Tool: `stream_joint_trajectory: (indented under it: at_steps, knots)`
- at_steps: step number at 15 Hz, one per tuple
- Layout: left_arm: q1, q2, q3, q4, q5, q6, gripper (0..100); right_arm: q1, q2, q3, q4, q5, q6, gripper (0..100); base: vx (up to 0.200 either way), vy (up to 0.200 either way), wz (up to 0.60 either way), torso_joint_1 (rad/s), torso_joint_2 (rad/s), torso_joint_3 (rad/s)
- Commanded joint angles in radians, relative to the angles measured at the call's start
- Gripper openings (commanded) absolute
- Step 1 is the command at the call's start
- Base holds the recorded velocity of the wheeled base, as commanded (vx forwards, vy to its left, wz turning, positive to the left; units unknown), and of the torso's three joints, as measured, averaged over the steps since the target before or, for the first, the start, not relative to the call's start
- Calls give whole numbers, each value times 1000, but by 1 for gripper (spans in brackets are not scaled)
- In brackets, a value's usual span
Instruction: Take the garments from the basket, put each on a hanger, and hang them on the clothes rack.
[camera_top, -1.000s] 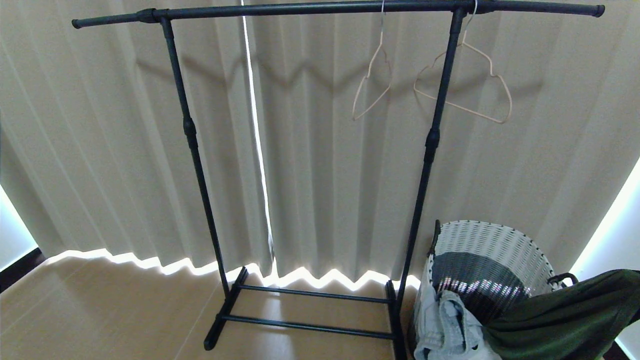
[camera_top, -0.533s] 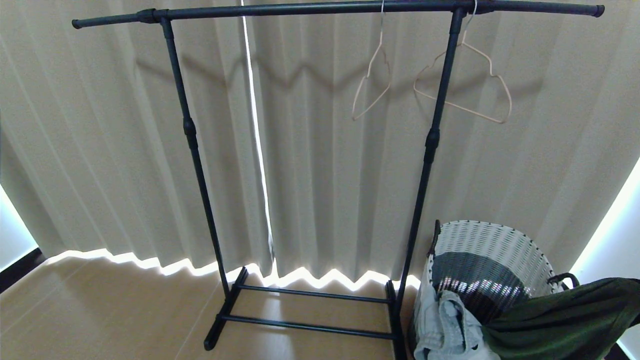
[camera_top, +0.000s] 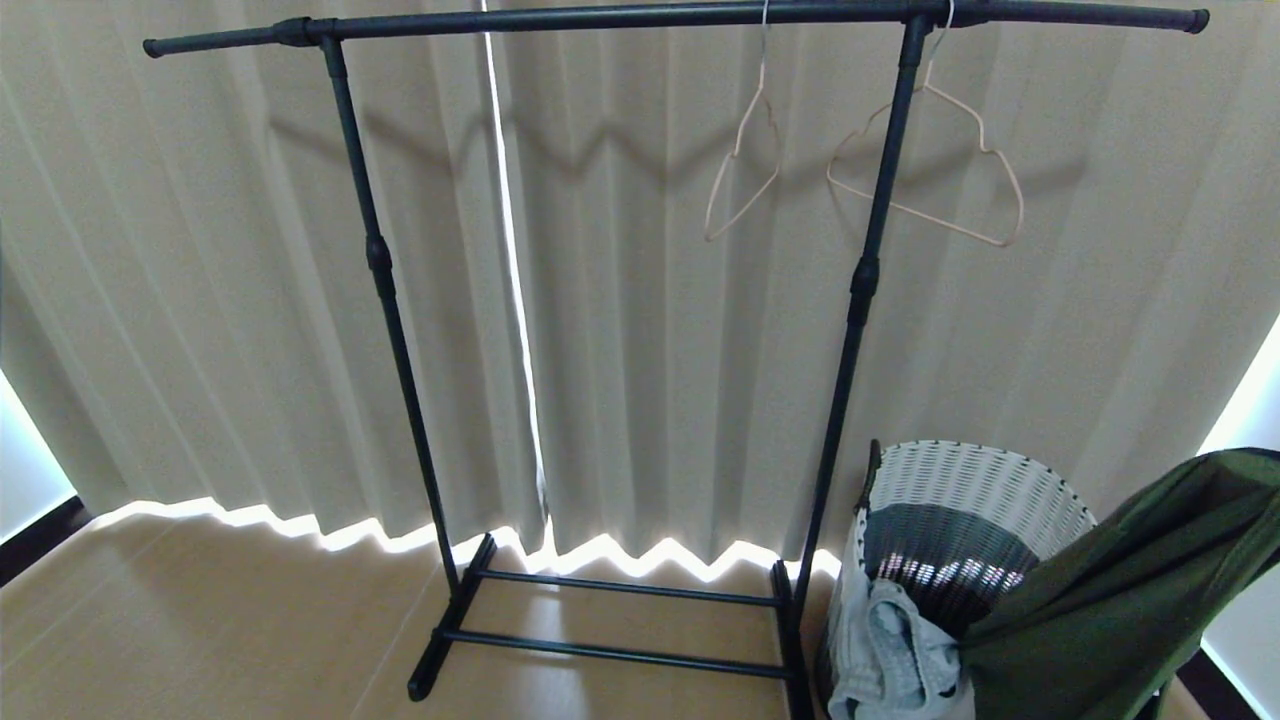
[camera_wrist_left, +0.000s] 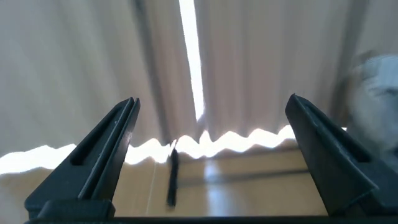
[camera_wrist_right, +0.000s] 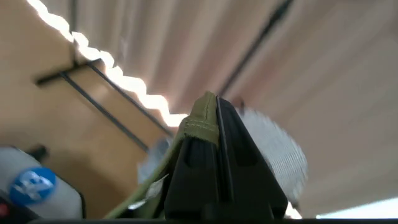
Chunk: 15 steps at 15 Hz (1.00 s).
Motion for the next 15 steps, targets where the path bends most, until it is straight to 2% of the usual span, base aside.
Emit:
stream_joint_trajectory:
  at_steps: [1,3,5,7,8,9,11,13,15]
  knots:
    - [1,46,-112,8,-71,1,100,28,51,-61,-2,14,7,0,0,0,0,0,0,0]
    - [1,310,-329,7,-128,7,100,29,111,-130,-2,67,8,0,0,0,0,0,0,0]
    - [-1,496,-430,8,-132,39,100,31,160,-150,-28,73,22,0,0,0,0,0,0,0]
    - [-8,723,-528,2,-131,93,100,31,229,-165,-119,80,71,0,0,0,0,0,0,0]
    - [-50,841,-588,-12,-126,105,100,31,267,-175,-165,86,102,0,0,0,0,0,0,0]
    - [-128,961,-661,-39,-105,96,100,42,301,-191,-195,93,140,0,0,0,0,0,0,0]
    - [-272,1102,-746,-92,-1,56,100,77,323,-224,-206,109,203,0,0,0,0,0,0,0]
    - [-456,1197,-804,-133,111,-33,100,82,352,-247,-208,115,217,0,0,0,0,0,0,0]
    - [-670,1298,-844,-173,200,-156,100,100,379,-271,-208,115,220,0,0,0,0,0,0,0]
